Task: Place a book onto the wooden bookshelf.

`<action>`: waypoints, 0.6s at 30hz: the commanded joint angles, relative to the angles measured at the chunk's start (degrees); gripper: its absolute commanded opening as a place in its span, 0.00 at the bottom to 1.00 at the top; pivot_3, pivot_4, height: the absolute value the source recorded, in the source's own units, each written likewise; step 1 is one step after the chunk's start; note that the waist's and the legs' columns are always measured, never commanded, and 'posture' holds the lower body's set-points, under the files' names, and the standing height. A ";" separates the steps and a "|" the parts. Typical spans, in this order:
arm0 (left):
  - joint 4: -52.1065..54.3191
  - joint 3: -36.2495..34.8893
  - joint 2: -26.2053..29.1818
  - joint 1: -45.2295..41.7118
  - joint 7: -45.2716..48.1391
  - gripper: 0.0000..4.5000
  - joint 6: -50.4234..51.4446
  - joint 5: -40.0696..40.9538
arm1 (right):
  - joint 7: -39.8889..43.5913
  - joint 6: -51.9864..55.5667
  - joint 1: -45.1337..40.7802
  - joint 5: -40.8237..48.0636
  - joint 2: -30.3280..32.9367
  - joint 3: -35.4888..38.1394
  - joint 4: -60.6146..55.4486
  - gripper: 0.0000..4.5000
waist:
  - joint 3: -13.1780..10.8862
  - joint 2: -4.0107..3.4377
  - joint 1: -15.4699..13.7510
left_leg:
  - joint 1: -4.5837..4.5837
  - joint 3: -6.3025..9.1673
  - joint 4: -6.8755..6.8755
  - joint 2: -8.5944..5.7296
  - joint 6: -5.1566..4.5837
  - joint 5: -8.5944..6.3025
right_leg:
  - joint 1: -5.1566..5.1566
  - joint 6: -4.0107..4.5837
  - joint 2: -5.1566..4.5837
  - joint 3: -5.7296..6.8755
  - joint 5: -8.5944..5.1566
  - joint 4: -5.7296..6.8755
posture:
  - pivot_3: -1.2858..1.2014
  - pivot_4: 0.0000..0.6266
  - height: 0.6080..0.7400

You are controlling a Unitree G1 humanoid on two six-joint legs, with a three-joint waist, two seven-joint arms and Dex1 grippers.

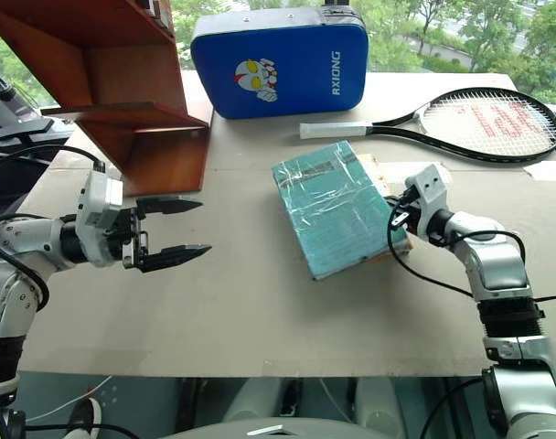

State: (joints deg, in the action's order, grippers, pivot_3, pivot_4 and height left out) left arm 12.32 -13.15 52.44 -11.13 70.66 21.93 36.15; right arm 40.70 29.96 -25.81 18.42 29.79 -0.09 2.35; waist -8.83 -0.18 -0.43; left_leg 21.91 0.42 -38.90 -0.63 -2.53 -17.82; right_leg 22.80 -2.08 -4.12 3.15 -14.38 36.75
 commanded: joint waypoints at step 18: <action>-0.56 4.34 -27.99 -9.83 -39.89 1.00 46.25 16.21 | 14.10 8.17 19.48 25.58 18.53 25.79 -28.63 0.76 | -0.17 0.29 -0.42 | 0.06 0.18 -0.33 0.01 -0.04 -0.02 | -0.11 -0.08 -0.12 -0.03 0.04 0.13 | 0.52 0.24 1.00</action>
State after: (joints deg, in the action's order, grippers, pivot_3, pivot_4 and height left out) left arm 12.93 -5.53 26.30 -18.94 35.45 62.61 47.72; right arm 54.84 36.21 -6.09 39.47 47.48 21.72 -21.76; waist -9.00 0.11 -0.85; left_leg 21.94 0.60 -39.28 -0.60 -2.57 -17.84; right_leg 22.64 -2.18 -4.24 3.12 -14.32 36.88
